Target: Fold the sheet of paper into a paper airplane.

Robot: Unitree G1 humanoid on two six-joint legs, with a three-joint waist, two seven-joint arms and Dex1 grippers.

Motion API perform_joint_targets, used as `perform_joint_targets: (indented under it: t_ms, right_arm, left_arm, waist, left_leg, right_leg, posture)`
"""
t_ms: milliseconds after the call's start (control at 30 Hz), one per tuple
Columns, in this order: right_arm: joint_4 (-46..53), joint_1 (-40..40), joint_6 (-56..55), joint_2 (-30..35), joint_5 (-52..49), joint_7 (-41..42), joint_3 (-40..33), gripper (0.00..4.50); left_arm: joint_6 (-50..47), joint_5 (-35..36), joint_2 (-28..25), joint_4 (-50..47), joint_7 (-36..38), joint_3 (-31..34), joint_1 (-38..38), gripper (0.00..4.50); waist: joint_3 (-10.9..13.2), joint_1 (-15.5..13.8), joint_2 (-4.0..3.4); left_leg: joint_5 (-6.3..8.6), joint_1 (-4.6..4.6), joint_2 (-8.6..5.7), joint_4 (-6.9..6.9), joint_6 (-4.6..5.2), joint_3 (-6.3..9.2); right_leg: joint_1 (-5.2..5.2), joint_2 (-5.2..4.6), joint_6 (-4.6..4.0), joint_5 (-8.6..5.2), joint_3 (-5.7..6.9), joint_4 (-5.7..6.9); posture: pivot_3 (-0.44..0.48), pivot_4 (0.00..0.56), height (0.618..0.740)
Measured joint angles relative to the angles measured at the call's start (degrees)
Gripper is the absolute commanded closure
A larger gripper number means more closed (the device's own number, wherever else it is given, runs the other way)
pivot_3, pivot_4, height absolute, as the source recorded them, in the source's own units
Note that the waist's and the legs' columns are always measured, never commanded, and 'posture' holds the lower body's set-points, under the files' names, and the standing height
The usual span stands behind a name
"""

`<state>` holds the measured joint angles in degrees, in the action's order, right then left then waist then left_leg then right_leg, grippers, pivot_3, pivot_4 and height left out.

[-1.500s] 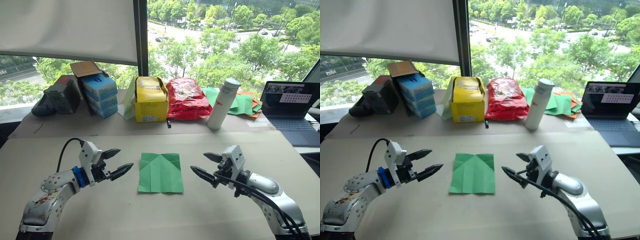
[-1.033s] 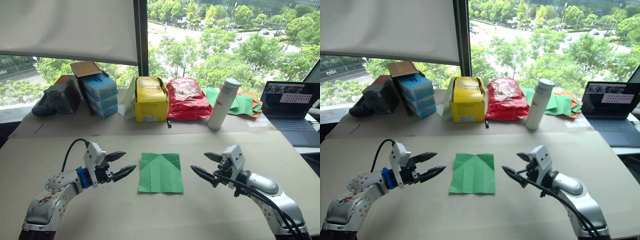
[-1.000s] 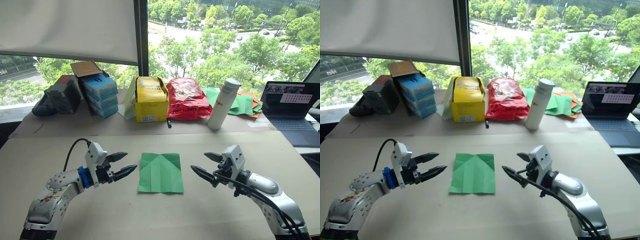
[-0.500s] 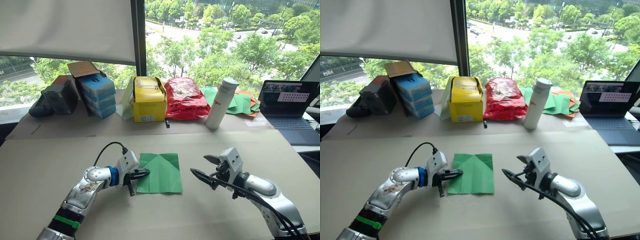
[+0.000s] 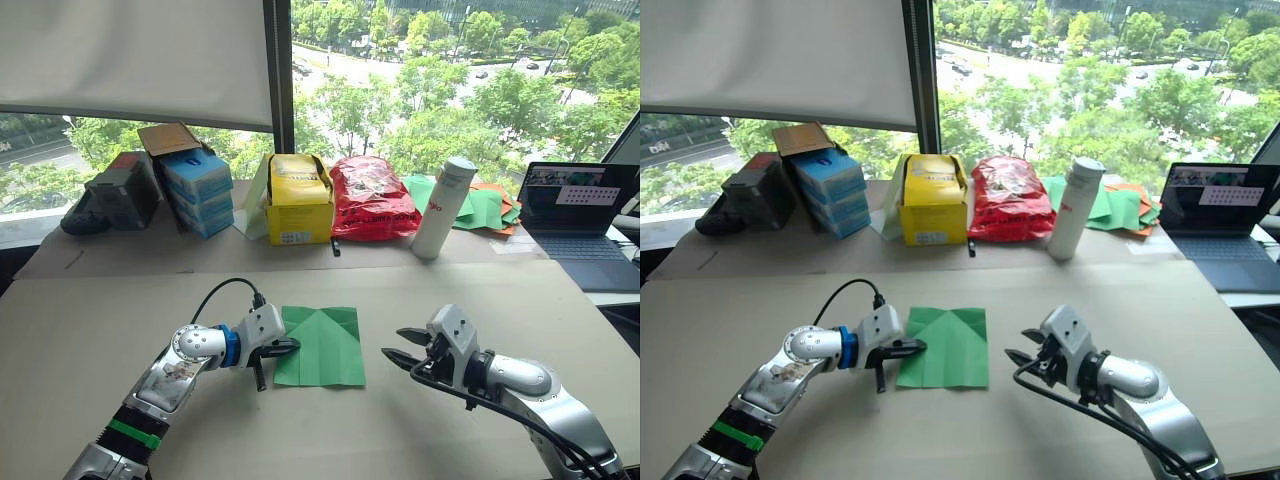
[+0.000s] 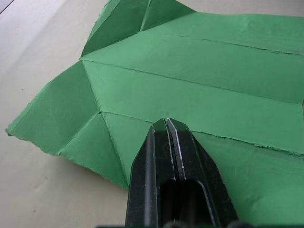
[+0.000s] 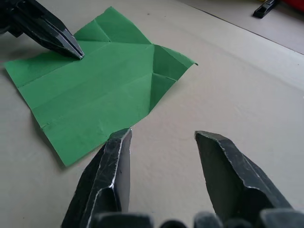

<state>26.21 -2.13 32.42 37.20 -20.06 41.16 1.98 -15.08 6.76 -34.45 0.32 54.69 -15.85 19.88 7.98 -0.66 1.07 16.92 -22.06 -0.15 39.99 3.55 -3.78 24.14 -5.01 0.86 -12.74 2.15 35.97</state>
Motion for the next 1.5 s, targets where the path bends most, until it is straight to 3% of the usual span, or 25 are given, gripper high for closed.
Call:
perform_joint_targets:
  t_ms: [100,133,367,600,1133,1333,1500]
  right_arm:
    - [5.5,1.2,5.5,2.2,-4.0,2.6,2.1,4.29]
    - [6.9,1.4,6.8,2.9,-4.7,3.3,3.3,4.45]
    - [8.0,2.7,8.7,2.3,-2.2,1.5,11.1,4.45]
    - [5.1,3.6,3.8,-2.4,4.0,-3.3,15.3,4.45]
    - [-3.5,3.7,-5.1,-15.6,9.7,-15.2,11.5,4.45]
    - [-6.0,1.3,-6.9,-22.3,6.7,-14.6,10.0,4.45]
    - [-7.2,-2.5,-7.0,-22.1,5.0,-9.9,10.9,4.45]
  left_arm:
    - [0.0,-0.1,0.0,0.1,0.1,-0.1,0.0,4.50]
    - [0.0,-0.2,0.1,0.1,0.1,-0.1,0.0,4.50]
    - [0.0,-0.4,0.2,0.1,0.2,-0.5,0.2,4.50]
    - [0.0,-0.9,0.1,0.5,0.6,-0.5,0.3,4.50]
    - [1.4,-1.4,-0.2,0.6,1.9,-0.4,0.0,4.50]
    - [1.6,-1.4,-0.6,0.6,2.2,-0.1,0.0,4.50]
    - [2.0,-1.4,-0.7,0.8,2.3,0.0,0.1,4.50]
  waist:
    - [0.0,0.0,0.01]
    - [0.0,0.0,0.02]
    - [-0.1,0.0,0.11]
    - [-0.3,0.1,0.25]
    - [-0.3,0.0,0.23]
    - [-0.3,0.3,0.20]
    - [-0.3,0.3,0.20]
  left_leg:
    - [0.00,0.02,0.01,0.00,0.01,0.02]
    - [0.00,0.02,0.00,0.00,0.01,0.03]
    - [0.02,0.01,-0.02,0.02,0.03,0.04]
    - [0.00,0.21,0.00,0.02,0.00,0.03]
    - [-0.01,0.16,-0.02,0.02,-0.01,0.01]
    - [-0.01,0.17,-0.01,0.01,-0.02,0.02]
    - [0.00,0.17,-0.03,0.02,0.00,0.01]
  right_leg:
    - [-0.02,-0.04,0.00,0.00,0.00,0.00]
    - [-0.02,-0.05,0.00,0.00,0.01,0.00]
    - [-0.02,-0.08,0.02,-0.01,0.03,0.00]
    - [-0.16,-0.04,0.02,-0.02,0.03,0.01]
    - [-0.08,-0.07,0.02,-0.01,0.00,0.09]
    - [-0.06,-0.05,0.01,-0.02,-0.01,0.10]
    - [-0.07,-0.05,0.01,-0.01,0.00,0.09]
  posture:
    - [0.000,0.150,0.740]
    - [0.000,0.150,0.740]
    - [0.000,0.150,0.740]
    - [0.000,0.150,0.740]
    - [0.000,0.150,0.740]
    - [0.000,0.150,0.740]
    - [0.000,0.150,0.740]
